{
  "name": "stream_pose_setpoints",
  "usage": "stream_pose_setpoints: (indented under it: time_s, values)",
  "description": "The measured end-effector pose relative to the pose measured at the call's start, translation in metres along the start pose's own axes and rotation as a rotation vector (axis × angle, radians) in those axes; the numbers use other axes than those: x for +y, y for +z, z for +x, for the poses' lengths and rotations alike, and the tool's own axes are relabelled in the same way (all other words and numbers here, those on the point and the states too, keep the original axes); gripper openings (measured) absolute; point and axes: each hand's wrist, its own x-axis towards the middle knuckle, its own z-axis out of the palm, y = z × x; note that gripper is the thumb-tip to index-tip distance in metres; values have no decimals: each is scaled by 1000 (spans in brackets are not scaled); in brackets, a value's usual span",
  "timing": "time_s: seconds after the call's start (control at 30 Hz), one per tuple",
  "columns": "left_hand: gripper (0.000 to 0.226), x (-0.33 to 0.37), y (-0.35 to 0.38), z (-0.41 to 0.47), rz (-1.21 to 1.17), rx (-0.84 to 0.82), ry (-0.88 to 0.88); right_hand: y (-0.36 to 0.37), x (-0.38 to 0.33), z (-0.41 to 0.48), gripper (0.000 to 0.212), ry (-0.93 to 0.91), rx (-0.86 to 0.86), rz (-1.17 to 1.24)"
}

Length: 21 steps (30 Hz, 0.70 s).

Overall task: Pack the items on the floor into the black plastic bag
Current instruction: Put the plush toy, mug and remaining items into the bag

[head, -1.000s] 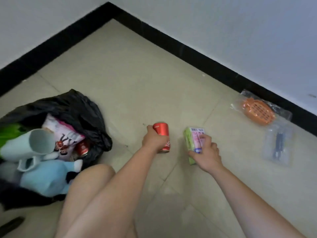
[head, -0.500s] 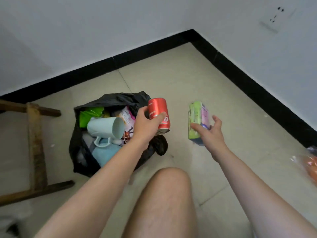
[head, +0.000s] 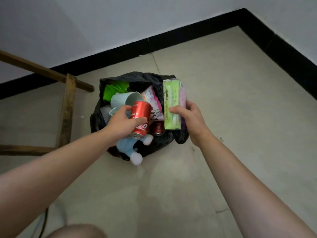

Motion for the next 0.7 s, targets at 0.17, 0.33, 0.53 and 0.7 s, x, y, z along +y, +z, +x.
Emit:
stream_pose_setpoints:
  time_s: [0.17, 0.33, 0.53, 0.7]
  values:
    - [75, -1, 8, -5, 44, 123, -3, 10, -2, 2, 47, -9, -252, 38]
    - [73, -22, 31, -25, 77, 185, 46, 10, 10, 1, 79, 56, -45, -455]
    - [72, -27, 54, -33, 279, 83, 55, -24, 16, 4, 88, 29, 233, -723]
    - [71, -21, 78, -16, 386, 18, 73, -40, -3, 1, 93, -72, 245, -868]
